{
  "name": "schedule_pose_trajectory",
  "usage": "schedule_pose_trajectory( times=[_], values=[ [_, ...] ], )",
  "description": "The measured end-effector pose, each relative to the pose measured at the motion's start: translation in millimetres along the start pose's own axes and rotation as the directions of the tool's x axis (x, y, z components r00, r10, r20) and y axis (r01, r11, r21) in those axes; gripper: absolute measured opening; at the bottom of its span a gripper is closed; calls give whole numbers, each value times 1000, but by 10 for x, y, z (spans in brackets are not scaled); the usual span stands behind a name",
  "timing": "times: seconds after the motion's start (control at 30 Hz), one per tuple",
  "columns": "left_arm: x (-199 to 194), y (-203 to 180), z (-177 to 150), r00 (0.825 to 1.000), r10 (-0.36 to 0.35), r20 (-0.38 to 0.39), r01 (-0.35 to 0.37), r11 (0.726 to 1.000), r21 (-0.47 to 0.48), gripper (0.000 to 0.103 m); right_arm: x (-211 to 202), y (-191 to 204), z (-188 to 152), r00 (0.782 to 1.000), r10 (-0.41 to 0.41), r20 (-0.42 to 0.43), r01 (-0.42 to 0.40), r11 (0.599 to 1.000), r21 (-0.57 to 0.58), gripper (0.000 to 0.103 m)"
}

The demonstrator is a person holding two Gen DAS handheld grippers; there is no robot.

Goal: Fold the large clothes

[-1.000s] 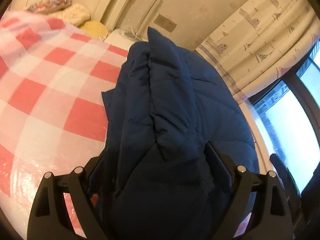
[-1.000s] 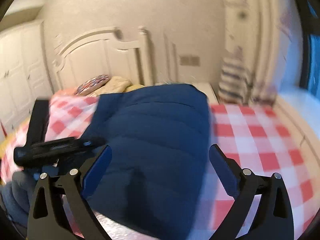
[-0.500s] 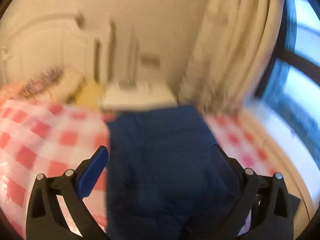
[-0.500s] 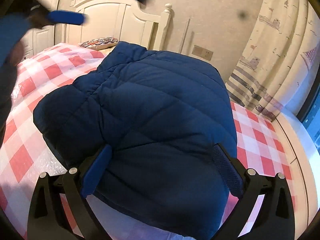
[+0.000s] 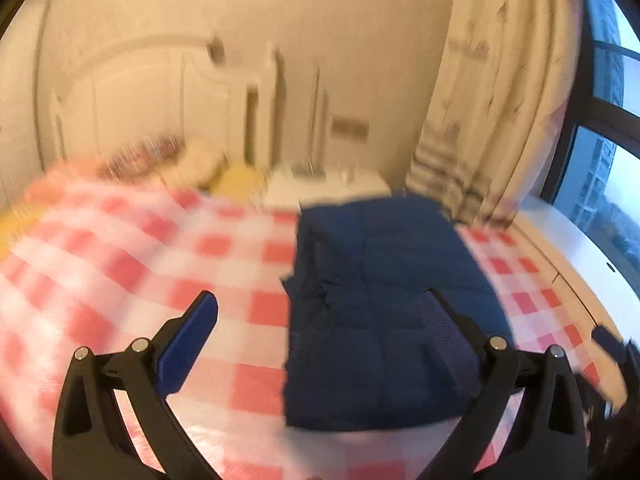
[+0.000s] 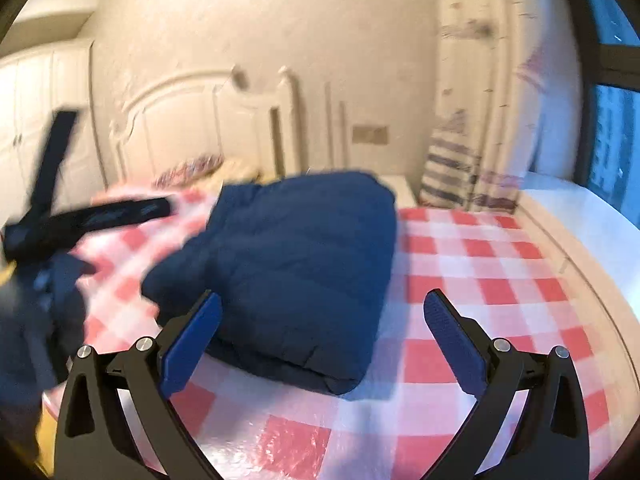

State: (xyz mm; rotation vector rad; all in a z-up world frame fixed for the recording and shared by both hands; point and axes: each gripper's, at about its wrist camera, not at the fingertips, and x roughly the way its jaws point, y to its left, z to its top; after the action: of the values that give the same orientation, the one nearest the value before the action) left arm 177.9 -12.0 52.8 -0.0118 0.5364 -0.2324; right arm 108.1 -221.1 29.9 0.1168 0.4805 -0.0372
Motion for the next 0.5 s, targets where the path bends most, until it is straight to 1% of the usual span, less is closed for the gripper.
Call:
schedule_pose_trajectory(
  times=[0.07, 0.1, 0.13, 0.2, 0.33, 0.43, 0.5],
  values=[
    [-392, -99, 44, 997, 43, 67, -44, 999, 15, 101, -178, 53, 117, 1000, -26, 16, 25, 1000, 8, 99],
    [-560, -139, 44, 994, 65, 86, -67, 997, 22, 101, -237, 85, 149, 999, -30, 21, 30, 1000, 5, 99],
    [-736, -206, 34, 988, 98, 116, -104, 994, 44, 101, -338, 157, 190, 999, -35, 30, 35, 999, -7, 99],
    [-945, -284, 48, 981, 123, 152, -139, 986, 94, 101, -465, 269, 231, 998, -41, 38, 42, 999, -35, 99],
    [-1252, -348, -36, 978, 97, 184, -124, 982, 140, 101, -704, 509, 254, 997, -38, 71, 46, 991, -124, 99],
    [-1344, -308, -92, 978, 88, 187, -112, 986, 124, 101, -811, 609, 248, 994, -54, 94, 69, 985, -160, 99],
    [-1338, -263, -114, 978, 104, 179, -124, 987, 105, 101, -834, 609, 255, 994, -53, 97, 68, 985, -158, 99]
  ],
)
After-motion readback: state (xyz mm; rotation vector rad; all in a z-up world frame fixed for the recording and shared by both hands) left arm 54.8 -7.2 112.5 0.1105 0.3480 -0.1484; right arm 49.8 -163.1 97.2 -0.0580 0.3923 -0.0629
